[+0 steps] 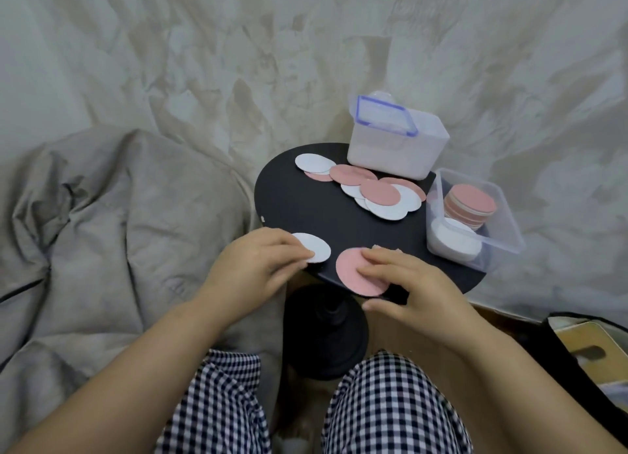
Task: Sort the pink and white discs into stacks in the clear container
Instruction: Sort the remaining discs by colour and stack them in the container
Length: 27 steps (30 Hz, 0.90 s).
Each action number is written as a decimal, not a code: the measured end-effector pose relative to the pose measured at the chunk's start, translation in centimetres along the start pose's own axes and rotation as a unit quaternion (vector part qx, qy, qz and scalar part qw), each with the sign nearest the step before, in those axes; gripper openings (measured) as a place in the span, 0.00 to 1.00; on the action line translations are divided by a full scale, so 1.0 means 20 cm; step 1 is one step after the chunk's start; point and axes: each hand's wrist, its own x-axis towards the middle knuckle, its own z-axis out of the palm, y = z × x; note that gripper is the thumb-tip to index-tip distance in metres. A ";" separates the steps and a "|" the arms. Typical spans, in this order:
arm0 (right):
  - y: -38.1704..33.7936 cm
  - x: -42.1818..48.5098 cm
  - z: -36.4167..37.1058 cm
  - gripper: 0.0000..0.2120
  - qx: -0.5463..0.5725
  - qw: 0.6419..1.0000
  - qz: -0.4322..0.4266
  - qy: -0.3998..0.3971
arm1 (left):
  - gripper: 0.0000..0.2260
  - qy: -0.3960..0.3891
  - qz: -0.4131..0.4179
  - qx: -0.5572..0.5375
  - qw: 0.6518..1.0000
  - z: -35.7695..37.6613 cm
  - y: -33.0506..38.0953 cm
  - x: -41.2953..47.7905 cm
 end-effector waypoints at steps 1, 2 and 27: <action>-0.01 -0.02 0.01 0.21 0.001 0.999 -0.018 0.033 | 0.11 0.036 -0.032 -0.027 0.998 -0.02 0.04 0.01; -0.02 -0.03 0.01 0.16 0.015 0.997 -0.025 0.065 | 0.11 0.073 -0.075 -0.058 0.993 -0.04 0.07 0.02; 0.15 0.53 -0.01 0.22 -0.072 0.975 0.205 0.042 | 0.04 0.157 -0.363 -0.198 0.897 0.12 0.10 0.18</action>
